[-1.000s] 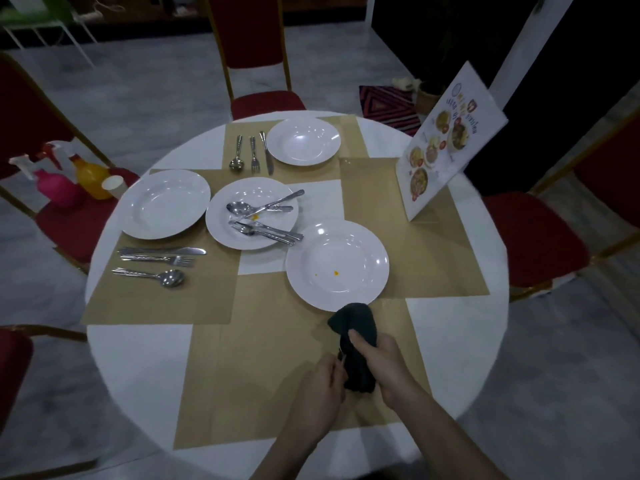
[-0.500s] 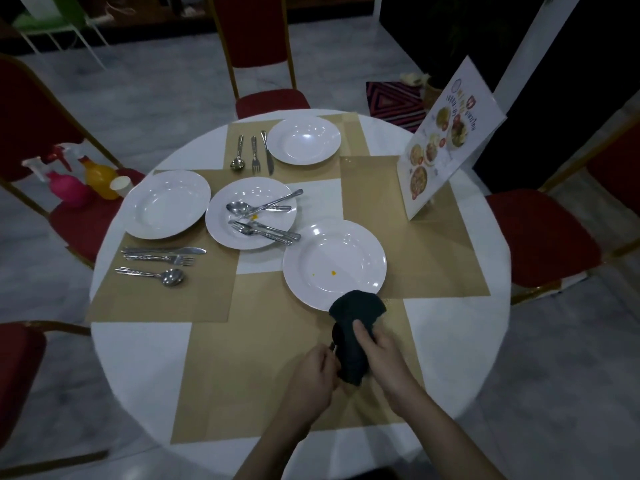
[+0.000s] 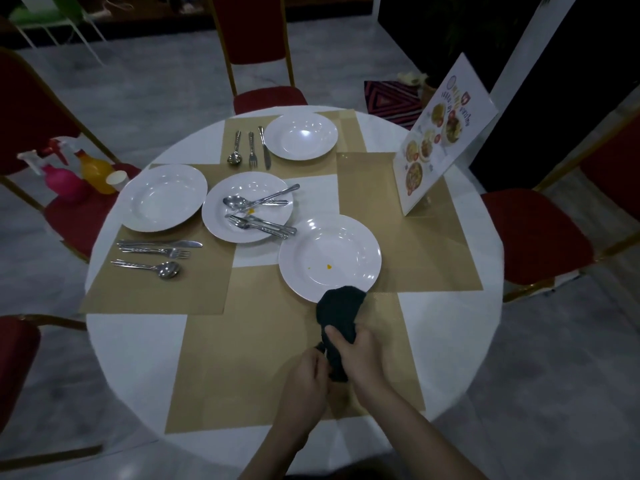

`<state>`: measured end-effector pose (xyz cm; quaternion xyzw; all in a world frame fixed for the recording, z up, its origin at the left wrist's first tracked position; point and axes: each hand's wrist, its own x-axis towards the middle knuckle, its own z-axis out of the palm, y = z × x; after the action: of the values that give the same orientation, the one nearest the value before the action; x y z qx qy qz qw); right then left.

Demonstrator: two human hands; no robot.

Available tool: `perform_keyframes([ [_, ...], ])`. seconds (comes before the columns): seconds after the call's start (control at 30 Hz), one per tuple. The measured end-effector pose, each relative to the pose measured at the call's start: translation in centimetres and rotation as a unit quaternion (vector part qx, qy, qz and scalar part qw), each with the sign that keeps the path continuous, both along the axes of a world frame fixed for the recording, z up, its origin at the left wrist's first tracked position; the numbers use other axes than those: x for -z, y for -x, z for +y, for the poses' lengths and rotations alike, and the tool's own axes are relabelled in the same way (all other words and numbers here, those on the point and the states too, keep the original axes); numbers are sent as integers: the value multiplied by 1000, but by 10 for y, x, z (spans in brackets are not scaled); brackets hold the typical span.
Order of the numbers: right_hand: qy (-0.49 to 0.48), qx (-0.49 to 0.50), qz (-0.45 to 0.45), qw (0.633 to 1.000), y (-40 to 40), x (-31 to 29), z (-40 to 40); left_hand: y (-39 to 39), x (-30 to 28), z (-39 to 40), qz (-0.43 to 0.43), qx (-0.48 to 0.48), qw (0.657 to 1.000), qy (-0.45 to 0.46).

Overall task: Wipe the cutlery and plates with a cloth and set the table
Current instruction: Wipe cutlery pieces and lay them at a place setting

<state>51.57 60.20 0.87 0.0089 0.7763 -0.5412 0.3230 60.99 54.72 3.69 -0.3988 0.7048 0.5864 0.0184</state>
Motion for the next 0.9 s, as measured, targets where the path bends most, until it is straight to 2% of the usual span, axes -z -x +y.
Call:
perform_keyframes([
  [0.07, 14, 4, -61, 998, -16, 4, 2, -5, 2, -1, -4, -15, 1000, 19],
  [0.13, 22, 10, -86, 996, -18, 7, 8, -10, 1, 2, -8, 0, 1000, 17],
  [0.3, 8, 30, -2, 1000, 9, -4, 12, -8, -6, 12, -12, 27, 999, -16],
  [0.37, 28, 21, -24, 999, 10, -10, 13, -2, -13, 7, -3, 18, 999, -43],
  [0.47, 53, -18, -97, 994, -2, -15, 13, 1, -15, -1, 2, 9, 1000, -12],
  [0.53, 60, -15, -91, 994, -3, -13, 15, 0, -14, -4, -4, 22, 1000, -7],
  [0.6, 46, -1, -39, 998, 6, -9, 16, -3, -15, -2, -10, 37, 999, -18],
  [0.67, -25, -22, 83, 996, 19, -1, 20, -4, -16, 1, -23, 50, 998, -10],
  [0.77, -121, -41, 237, 963, 41, 3, 34, -8, -14, 4, -32, 76, 995, 63],
  [0.83, -108, -61, 283, 951, 52, -2, 50, -11, -9, -1, -43, 90, 988, 114],
  [0.9, -50, -155, 322, 933, 50, -11, 60, -10, -3, -6, -72, 128, 973, 180],
])
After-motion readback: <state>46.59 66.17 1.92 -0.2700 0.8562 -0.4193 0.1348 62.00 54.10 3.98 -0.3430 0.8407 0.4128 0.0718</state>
